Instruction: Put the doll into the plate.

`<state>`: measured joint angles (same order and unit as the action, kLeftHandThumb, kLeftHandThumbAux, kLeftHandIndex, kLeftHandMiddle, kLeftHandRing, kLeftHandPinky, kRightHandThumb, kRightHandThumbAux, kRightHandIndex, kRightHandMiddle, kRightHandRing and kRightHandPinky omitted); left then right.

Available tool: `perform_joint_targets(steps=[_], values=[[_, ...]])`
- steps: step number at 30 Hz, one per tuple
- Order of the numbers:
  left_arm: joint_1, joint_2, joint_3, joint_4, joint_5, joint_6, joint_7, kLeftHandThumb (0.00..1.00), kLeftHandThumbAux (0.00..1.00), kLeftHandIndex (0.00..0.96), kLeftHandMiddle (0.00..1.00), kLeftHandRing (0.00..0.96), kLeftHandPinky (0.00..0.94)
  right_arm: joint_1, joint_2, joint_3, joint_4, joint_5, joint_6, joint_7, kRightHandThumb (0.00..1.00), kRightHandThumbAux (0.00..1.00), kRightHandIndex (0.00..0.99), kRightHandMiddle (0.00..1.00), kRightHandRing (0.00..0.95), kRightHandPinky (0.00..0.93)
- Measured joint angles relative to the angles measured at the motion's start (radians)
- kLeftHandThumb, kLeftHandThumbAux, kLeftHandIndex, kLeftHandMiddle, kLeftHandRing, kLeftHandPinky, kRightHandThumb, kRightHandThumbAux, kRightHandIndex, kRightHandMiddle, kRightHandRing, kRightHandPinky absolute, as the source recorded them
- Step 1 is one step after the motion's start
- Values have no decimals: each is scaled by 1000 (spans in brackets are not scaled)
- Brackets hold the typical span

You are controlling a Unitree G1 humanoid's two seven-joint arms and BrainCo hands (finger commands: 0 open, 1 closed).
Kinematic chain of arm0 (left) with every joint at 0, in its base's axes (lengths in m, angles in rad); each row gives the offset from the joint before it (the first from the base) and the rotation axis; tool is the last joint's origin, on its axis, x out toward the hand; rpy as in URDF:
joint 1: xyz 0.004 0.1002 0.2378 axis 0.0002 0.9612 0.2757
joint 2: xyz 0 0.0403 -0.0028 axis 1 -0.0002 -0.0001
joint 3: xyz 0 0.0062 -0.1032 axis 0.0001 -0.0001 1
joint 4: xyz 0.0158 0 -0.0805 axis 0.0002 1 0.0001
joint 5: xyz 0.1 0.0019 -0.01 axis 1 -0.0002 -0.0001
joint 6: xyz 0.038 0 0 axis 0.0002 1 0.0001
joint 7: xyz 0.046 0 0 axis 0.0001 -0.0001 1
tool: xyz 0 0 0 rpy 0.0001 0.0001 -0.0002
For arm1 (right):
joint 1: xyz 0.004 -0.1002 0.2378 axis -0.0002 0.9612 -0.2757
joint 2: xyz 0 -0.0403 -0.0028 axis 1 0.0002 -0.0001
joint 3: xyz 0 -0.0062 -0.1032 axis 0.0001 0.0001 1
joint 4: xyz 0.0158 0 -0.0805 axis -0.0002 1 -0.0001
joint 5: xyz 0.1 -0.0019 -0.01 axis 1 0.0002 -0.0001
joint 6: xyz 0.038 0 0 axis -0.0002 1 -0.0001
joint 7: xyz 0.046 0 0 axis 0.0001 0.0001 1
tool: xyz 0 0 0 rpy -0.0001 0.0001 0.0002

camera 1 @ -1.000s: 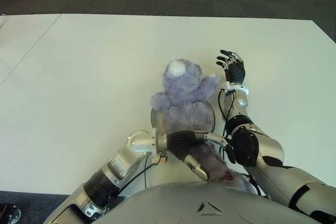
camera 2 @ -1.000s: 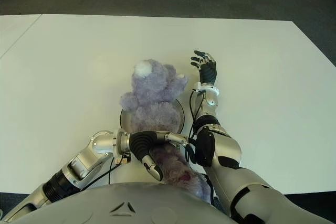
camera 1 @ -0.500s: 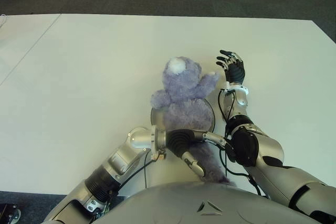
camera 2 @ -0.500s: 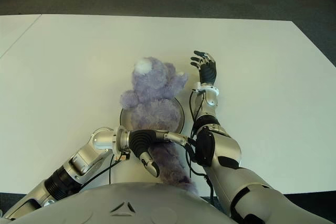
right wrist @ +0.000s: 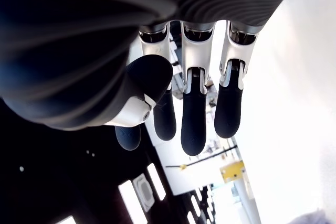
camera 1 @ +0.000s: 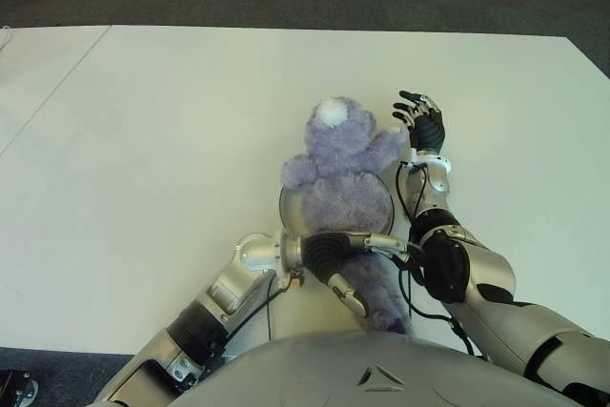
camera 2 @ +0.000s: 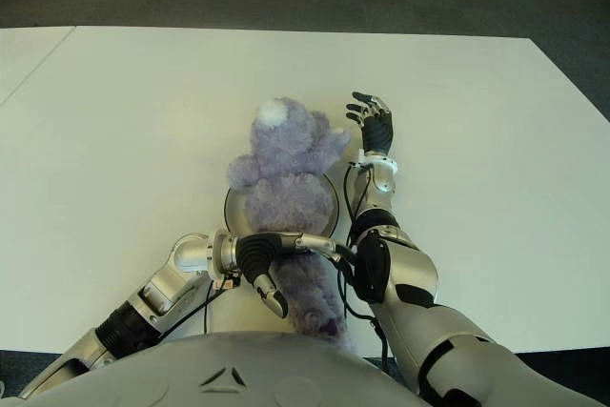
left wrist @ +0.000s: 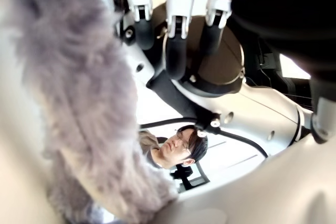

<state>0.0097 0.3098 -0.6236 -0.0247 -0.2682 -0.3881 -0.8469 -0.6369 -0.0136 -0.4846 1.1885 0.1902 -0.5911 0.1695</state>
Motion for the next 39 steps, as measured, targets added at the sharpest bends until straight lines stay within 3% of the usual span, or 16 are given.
perform_joint_targets(steps=[3,12,15,18,24,39], values=[[-6,-12,12,19,-8,-20,-11,0,457,0,0,4,0,0,0,0,0,0,0,0,1000,692,427,321,433,409],[-107,-18,50,88,-45,-35,-125,0,453,0,0,0,0,0,1,1,0,0,0,0,1000,692,426,325,427,415],[-133,-7,85,102,-72,-53,-172,42,424,0,0,0,0,-1,2,1,0,0,0,0,1000,691,427,320,420,434],[-138,14,126,102,-100,-78,-205,123,368,0,0,0,0,-2,2,0,0,0,0,0,1000,691,428,321,424,430],[-144,41,186,98,-117,-107,-222,179,294,0,0,0,0,-1,2,-2,0,0,0,0,1000,691,429,319,423,427],[-160,58,240,80,-86,-196,-226,157,212,0,0,0,0,-2,3,0,0,-1,0,-7,1000,691,427,322,424,432]])
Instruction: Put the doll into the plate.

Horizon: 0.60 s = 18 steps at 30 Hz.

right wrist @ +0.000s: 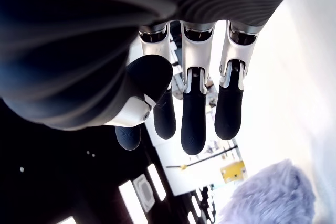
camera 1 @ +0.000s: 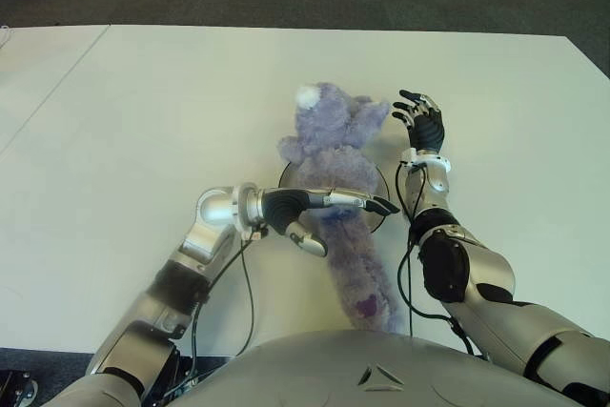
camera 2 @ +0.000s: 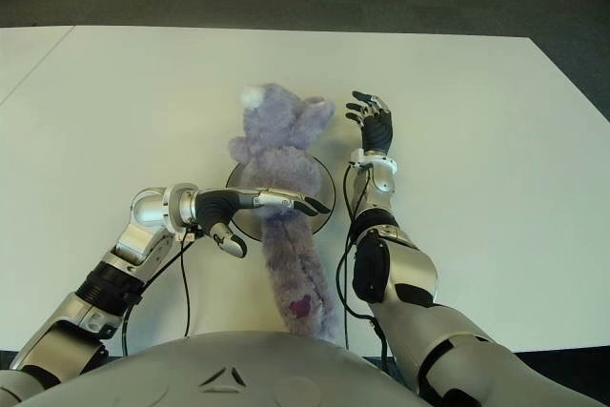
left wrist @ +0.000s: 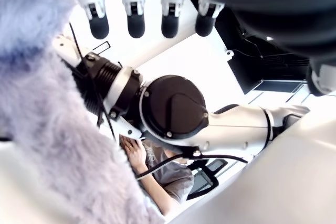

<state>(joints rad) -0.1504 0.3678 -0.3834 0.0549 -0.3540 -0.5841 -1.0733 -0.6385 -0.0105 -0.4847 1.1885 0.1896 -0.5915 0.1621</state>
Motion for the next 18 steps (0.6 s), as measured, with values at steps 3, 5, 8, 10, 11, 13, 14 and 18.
perform_joint_targets(steps=[3,5,8,10,11,13,14,18], values=[[0,9,10,-6,3,-3,0,159,205,0,0,0,0,0,0,2,0,-2,0,-8,1000,691,427,328,424,429],[0,20,17,-19,2,-2,0,160,203,0,0,0,0,0,0,4,0,-3,0,-15,1000,691,427,329,424,427],[0,50,28,-57,-4,15,-1,174,194,0,0,0,0,0,0,7,0,-7,0,-24,1000,693,427,324,429,411],[-1,81,48,-93,-19,38,-8,177,192,0,0,0,0,0,0,11,0,-8,-1,-26,1000,693,427,322,429,409],[-2,100,61,-109,-29,48,-11,178,192,0,0,0,0,0,0,12,0,-9,-1,-27,1000,693,427,322,429,409],[-5,138,89,-141,-48,67,-18,182,192,0,0,0,0,0,0,15,0,-9,-1,-30,1000,692,427,316,426,416],[-7,156,103,-154,-60,81,-21,189,195,0,0,0,0,0,0,15,0,-9,-1,-33,1000,692,427,315,426,416],[-30,215,149,-178,-98,117,-40,229,204,0,0,0,0,0,0,22,0,-10,-1,-48,1000,692,427,312,424,418]])
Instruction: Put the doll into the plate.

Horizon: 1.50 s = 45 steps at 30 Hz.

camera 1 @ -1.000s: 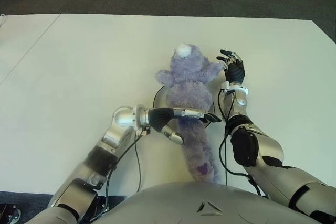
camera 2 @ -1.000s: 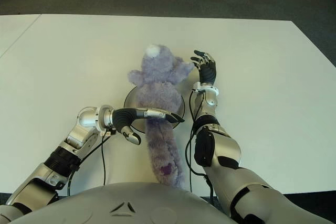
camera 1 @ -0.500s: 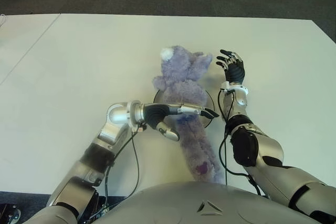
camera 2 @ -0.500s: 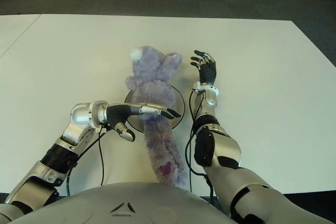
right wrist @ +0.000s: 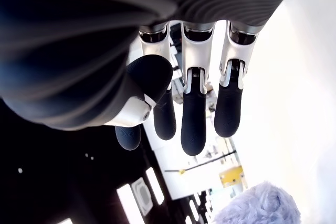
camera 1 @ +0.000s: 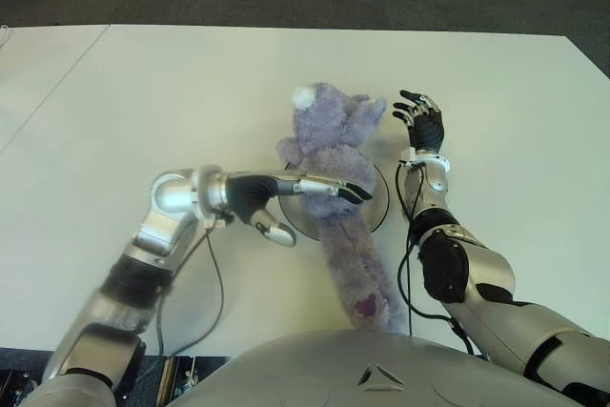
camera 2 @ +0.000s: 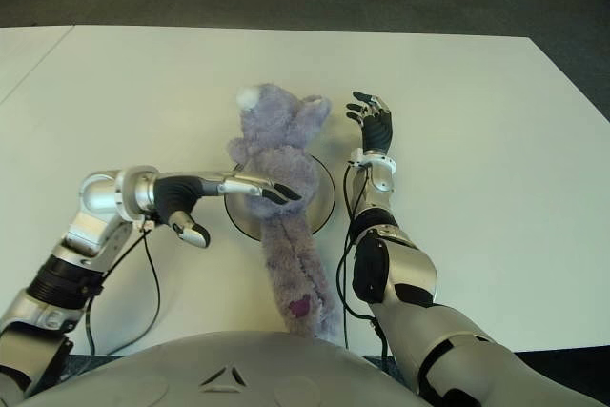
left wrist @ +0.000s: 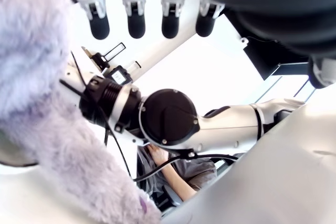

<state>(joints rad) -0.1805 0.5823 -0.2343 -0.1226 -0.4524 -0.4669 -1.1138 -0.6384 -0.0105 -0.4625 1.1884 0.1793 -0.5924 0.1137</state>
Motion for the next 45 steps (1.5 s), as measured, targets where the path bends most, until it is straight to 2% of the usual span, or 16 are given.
perform_joint_targets(steps=[3,7,9,13,17,19,23,25,26,27,29,31,34,37,39,45], values=[[-37,39,33,28,-35,12,-56,256,217,0,0,0,0,0,-1,7,0,-4,0,-9,1000,692,427,315,421,426],[-121,73,84,114,-99,23,-160,275,242,0,0,0,0,1,-1,15,0,-15,0,-13,1000,692,427,320,418,431],[-161,79,111,149,-134,25,-210,278,256,0,0,0,0,1,-1,19,0,-18,0,-13,946,686,425,325,441,290],[-204,81,156,182,-199,29,-287,276,276,0,0,0,0,1,-1,23,0,-19,0,-13,939,685,425,329,444,280],[-207,55,207,218,-261,21,-327,245,342,0,0,0,10,1,-1,24,0,-19,0,-15,939,685,426,333,444,265],[-202,27,237,245,-299,23,-328,199,388,0,3,0,17,1,-1,25,0,-19,0,-17,939,684,426,331,444,272],[-186,-45,319,321,-407,78,-328,134,416,0,24,7,0,1,-1,26,0,-19,0,-17,941,684,426,328,443,264],[-189,-58,368,396,-452,108,-330,120,414,1,29,12,0,0,1,26,-1,-19,0,-16,941,684,426,327,443,261],[-192,-56,391,437,-460,120,-331,135,413,53,50,18,0,0,1,26,-1,-19,0,-15,942,684,427,328,443,271],[-195,-54,412,471,-462,129,-330,138,413,62,54,19,0,0,2,26,0,-18,0,-14,942,684,427,328,443,273],[-198,-48,445,531,-454,140,-296,214,386,76,48,5,0,0,2,25,0,-18,0,-12,942,684,427,325,443,272],[-202,-52,457,552,-436,165,-222,229,380,76,45,0,0,0,1,24,0,-17,0,-11,942,684,427,324,443,272],[-238,-88,459,588,-407,192,-113,271,387,57,29,0,0,1,0,22,0,-17,0,-10,942,684,427,323,443,275],[-295,-147,465,660,-379,191,-24,261,399,30,15,0,0,2,1,22,0,-17,0,-8,942,684,427,326,443,276],[-324,-187,472,705,-361,175,26,242,418,14,3,0,0,1,2,23,0,-17,0,-7,942,684,428,328,443,286],[-382,-313,495,842,-276,41,152,229,441,0,0,0,0,-1,3,23,0,-17,0,-7,941,684,427,333,444,268]])
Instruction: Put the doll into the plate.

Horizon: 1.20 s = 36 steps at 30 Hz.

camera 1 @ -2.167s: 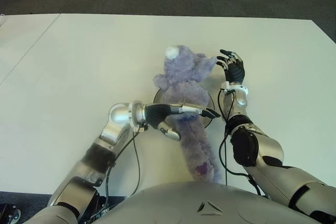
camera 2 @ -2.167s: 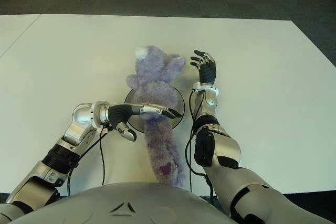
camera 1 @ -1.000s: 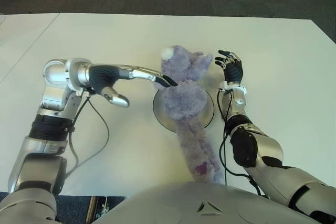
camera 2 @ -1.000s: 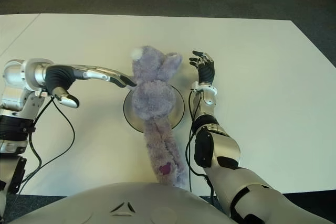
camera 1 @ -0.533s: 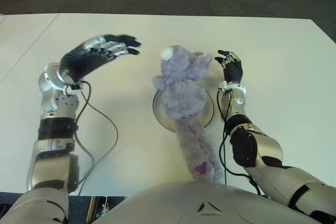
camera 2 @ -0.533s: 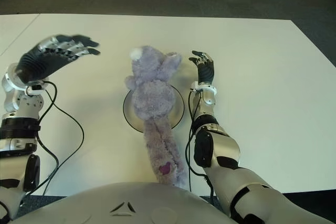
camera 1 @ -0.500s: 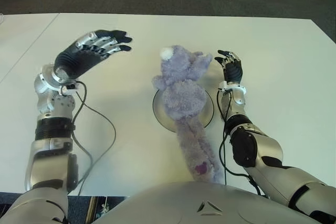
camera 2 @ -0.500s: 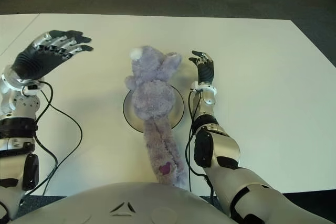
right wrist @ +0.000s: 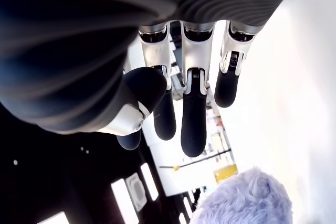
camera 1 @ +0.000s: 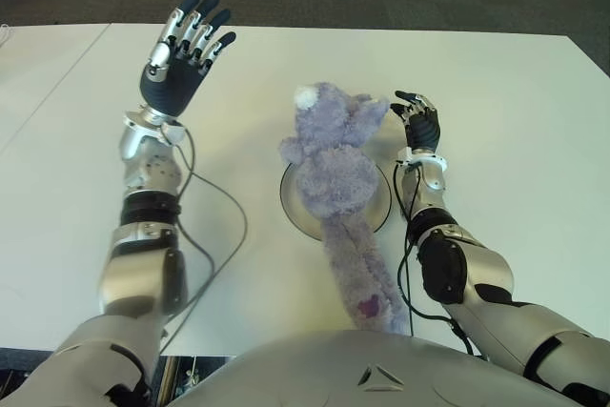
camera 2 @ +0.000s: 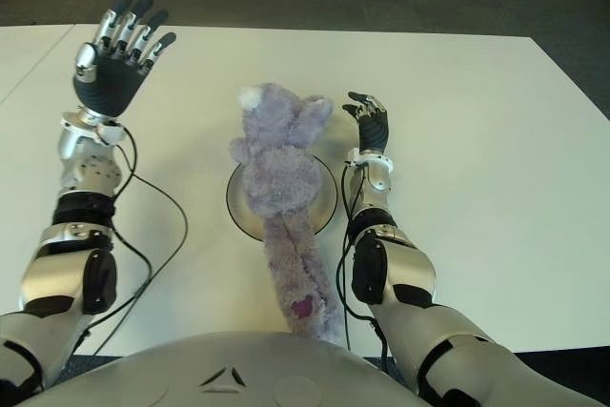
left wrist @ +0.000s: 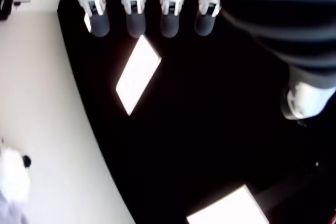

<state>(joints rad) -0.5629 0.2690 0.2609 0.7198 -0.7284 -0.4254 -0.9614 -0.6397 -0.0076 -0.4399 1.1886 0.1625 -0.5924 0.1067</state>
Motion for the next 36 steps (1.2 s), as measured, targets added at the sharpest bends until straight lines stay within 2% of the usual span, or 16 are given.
perform_joint_targets(steps=[3,4,7,9,14,16,19,24,28,32,36], values=[[-12,-38,4,55,36,-55,32,221,451,0,0,0,0,0,1,0,0,0,0,0,941,684,426,332,443,266],[-14,-47,5,73,45,-71,40,196,501,0,0,0,0,0,2,0,0,0,0,0,941,684,426,331,443,271],[-27,-72,7,171,98,-153,93,176,547,0,0,0,0,0,2,0,0,0,0,0,942,684,426,329,444,277],[-32,-88,4,238,140,-195,152,142,598,0,0,0,0,0,2,0,0,0,0,0,943,684,426,326,444,280],[-22,-135,-10,390,253,-255,356,92,633,0,0,0,0,0,2,-1,-1,0,0,2,943,684,426,321,444,256],[-25,-145,-21,425,301,-256,435,87,635,0,0,0,0,1,1,-3,0,1,0,4,943,684,425,320,444,253],[-34,-159,-42,463,369,-273,534,28,652,0,0,0,0,1,2,-4,0,3,0,12,944,684,425,313,444,268],[-40,-175,-60,502,456,-271,656,0,625,0,0,0,0,3,2,-10,0,5,0,21,943,684,425,316,445,280],[-37,-182,-76,519,508,-249,705,0,599,0,0,0,0,3,2,-11,0,5,0,26,943,683,427,323,445,280],[-38,-187,-80,527,543,-221,713,0,573,0,0,0,0,3,2,-11,0,6,0,30,943,683,427,328,445,264],[-38,-190,-78,526,557,-222,713,0,565,0,0,0,0,4,2,-11,0,6,0,34,943,683,427,329,444,259]])
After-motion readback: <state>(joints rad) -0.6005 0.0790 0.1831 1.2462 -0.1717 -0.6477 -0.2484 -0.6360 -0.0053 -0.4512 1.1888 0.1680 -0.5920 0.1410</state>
